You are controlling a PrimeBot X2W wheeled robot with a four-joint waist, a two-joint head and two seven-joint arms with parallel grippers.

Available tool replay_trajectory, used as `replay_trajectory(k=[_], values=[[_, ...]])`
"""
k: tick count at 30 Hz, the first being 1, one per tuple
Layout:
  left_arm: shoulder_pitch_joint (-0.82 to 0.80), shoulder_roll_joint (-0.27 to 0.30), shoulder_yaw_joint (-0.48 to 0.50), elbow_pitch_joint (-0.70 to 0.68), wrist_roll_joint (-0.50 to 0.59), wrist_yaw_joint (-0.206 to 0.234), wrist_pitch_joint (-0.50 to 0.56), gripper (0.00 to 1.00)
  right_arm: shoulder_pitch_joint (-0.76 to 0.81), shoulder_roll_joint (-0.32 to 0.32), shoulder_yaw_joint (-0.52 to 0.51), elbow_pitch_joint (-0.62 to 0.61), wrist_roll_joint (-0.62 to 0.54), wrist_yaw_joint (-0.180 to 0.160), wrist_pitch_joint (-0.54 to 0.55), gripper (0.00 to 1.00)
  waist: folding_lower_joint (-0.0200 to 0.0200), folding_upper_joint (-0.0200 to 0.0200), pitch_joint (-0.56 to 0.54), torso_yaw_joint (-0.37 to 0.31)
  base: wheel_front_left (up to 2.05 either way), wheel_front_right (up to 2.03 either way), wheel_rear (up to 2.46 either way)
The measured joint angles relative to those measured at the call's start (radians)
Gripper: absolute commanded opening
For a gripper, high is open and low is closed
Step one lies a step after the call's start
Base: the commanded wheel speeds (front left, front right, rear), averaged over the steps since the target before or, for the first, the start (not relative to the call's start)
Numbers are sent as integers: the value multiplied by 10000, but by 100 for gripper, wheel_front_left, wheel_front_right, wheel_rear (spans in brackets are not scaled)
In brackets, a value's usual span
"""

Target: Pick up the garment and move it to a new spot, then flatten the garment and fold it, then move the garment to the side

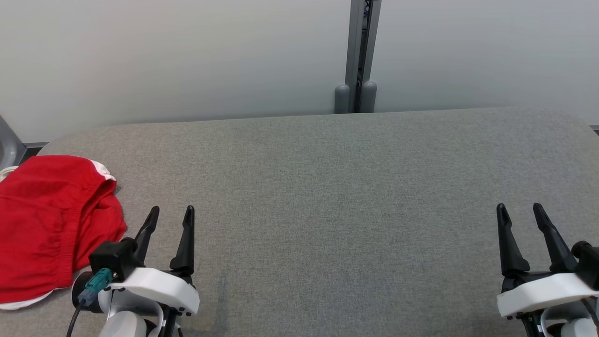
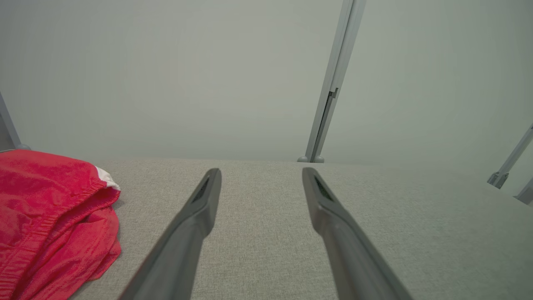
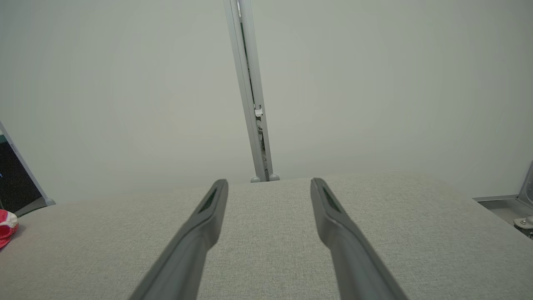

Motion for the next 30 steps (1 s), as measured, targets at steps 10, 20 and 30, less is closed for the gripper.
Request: replay_trajectory(k=[10,20,30], values=[[-12,-4,58,349,627,71,-194,100,9,-27,71,136,-357,2,-207,100,0,0,-11,40,0,0,0],[-11,-50,105,481,1097,73,-368,100,9,-48,104,380,-485,2,-360,100,0,0,-39,53,0,0,0],[-10,-117,115,642,1657,115,-533,100,-42,-161,186,794,-903,4,-537,100,0,0,-59,70,0,0,0]])
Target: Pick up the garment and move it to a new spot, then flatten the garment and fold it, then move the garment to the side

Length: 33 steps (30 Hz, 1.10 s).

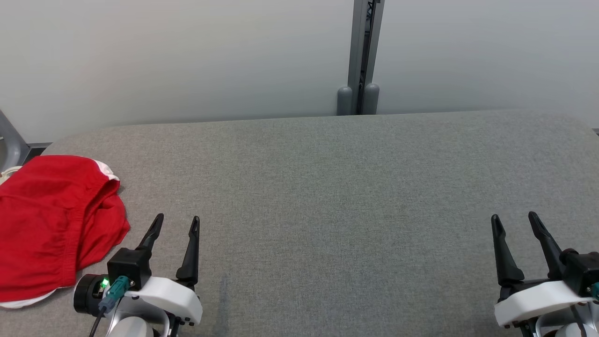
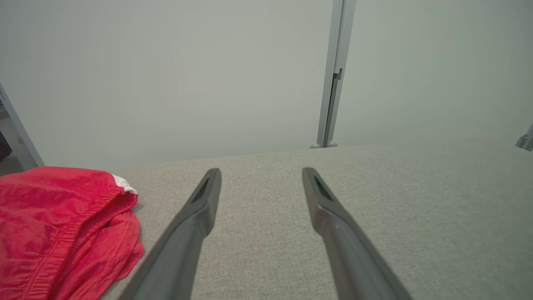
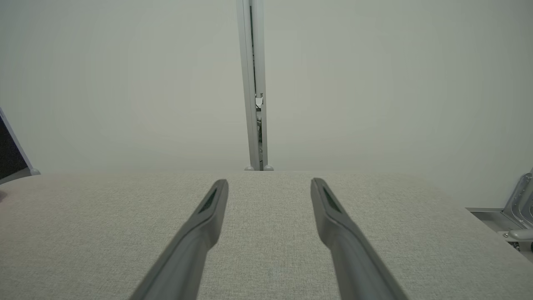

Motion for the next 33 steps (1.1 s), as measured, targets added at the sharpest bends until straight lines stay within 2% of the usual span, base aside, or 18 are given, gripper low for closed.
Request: replay_trajectory(k=[33], values=[[3,-128,96,397,-364,-56,-23,100,-104,-65,96,403,337,13,-35,100,0,0,-8,77,0,0,0]])
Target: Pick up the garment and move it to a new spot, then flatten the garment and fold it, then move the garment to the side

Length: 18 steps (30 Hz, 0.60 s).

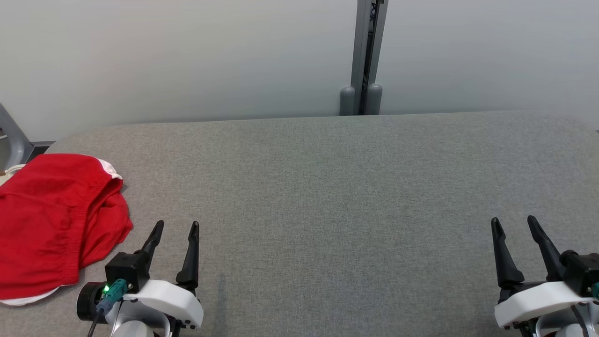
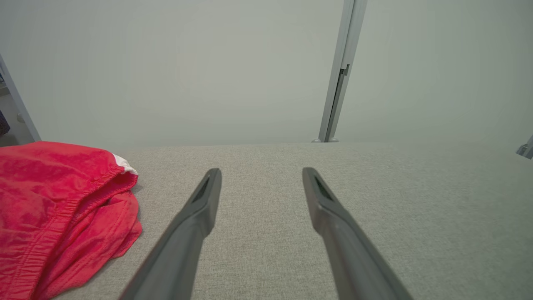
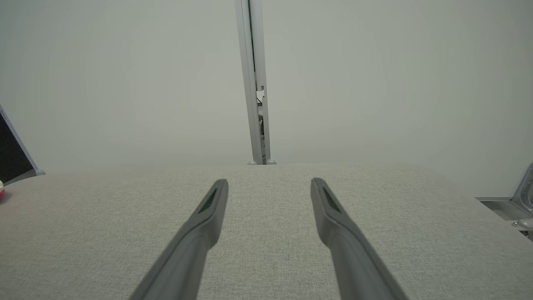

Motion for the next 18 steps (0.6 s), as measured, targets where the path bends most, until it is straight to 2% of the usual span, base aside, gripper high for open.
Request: replay_trajectory(k=[9,18], values=[[-76,-19,-29,13,-79,0,-2,100,1,-2,-15,25,-56,0,-6,100,1,0,38,360,0,0,0],[-200,-29,23,-27,-161,13,-19,100,-12,6,161,-119,-58,0,-12,100,0,0,103,1332,0,0,0]])
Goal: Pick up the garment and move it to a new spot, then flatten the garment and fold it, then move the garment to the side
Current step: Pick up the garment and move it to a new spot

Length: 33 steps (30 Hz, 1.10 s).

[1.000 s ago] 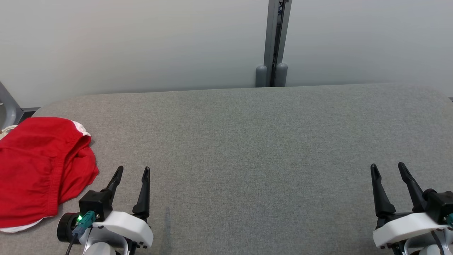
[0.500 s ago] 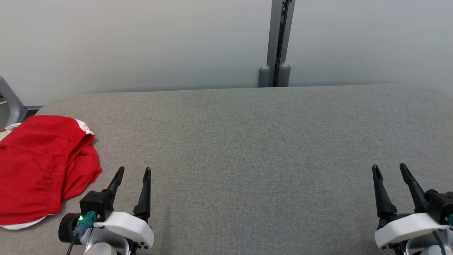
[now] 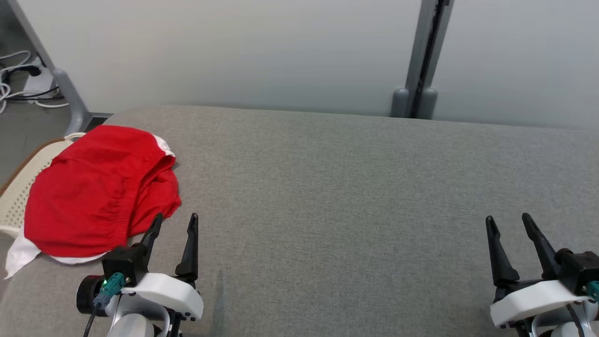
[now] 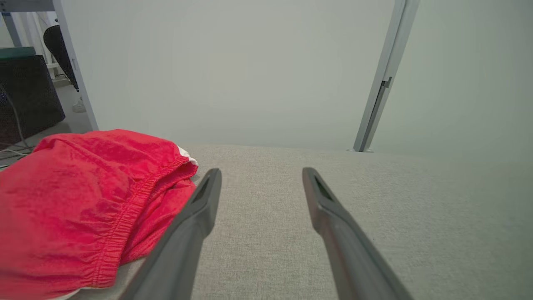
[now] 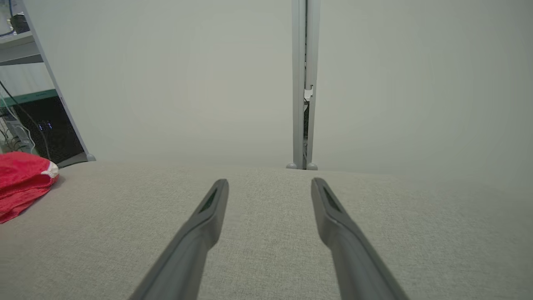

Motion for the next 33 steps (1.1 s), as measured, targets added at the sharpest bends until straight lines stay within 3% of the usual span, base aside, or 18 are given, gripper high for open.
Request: replay_trajectory(k=[18,33], values=[[-12,6,341,-165,-38,100,-8,100,-213,56,435,-15,-50,0,0,100,0,0,187,2526,0,0,0],[-9,2,330,-184,-107,150,-8,100,-262,35,416,-48,-167,0,0,100,0,0,280,2917,0,0,0]])
